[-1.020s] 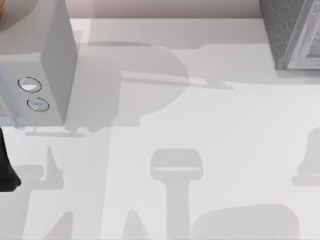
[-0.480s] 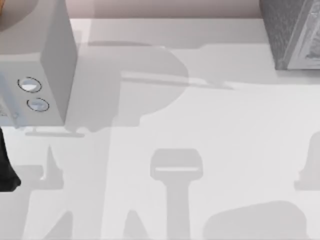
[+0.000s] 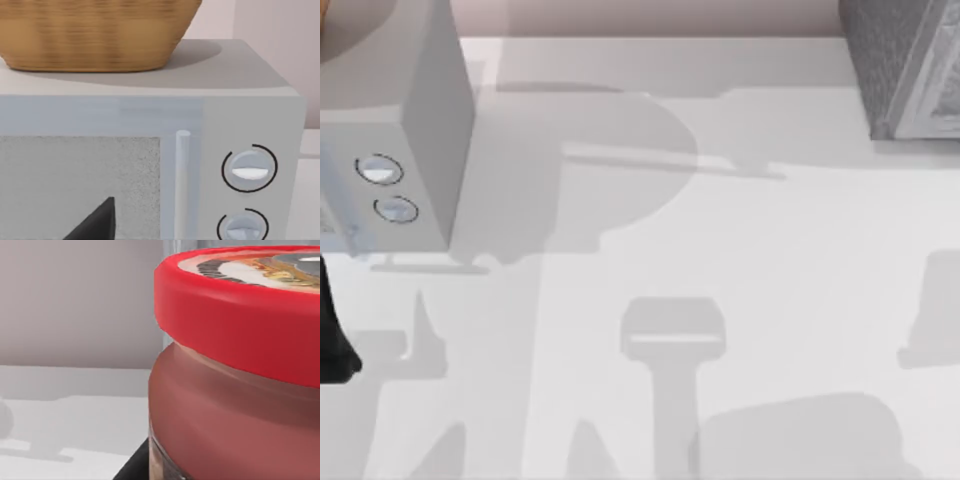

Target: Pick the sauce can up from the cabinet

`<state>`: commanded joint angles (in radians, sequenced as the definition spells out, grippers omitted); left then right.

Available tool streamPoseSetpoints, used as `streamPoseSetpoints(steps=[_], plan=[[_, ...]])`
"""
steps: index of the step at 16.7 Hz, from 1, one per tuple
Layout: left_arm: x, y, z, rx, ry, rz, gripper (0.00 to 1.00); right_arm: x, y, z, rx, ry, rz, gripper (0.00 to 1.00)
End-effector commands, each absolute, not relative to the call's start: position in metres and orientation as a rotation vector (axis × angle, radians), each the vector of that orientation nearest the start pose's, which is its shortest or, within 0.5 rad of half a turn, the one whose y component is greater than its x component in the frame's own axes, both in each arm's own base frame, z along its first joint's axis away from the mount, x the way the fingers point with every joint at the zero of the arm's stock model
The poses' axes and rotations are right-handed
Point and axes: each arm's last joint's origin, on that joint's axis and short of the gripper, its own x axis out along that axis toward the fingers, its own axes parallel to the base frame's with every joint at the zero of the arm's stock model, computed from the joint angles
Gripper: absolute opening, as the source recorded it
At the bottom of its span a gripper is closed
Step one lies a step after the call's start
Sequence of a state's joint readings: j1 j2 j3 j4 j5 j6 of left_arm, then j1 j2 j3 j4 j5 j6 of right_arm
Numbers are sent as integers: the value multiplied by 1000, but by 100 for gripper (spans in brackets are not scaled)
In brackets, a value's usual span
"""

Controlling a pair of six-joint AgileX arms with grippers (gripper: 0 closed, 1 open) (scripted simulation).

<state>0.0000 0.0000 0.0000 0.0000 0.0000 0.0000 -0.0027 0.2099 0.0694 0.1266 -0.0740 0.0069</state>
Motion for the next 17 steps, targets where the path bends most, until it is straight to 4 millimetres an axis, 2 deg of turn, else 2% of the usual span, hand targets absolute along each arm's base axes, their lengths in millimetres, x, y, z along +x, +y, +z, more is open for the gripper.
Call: streamPoseSetpoints(steps=[9,17], plan=[[106,-1,160,0,0,0,100,161,5,212,4,12,225,0],[106,-1,160,0,0,0,100,214,7,223,-3,0,361,0]])
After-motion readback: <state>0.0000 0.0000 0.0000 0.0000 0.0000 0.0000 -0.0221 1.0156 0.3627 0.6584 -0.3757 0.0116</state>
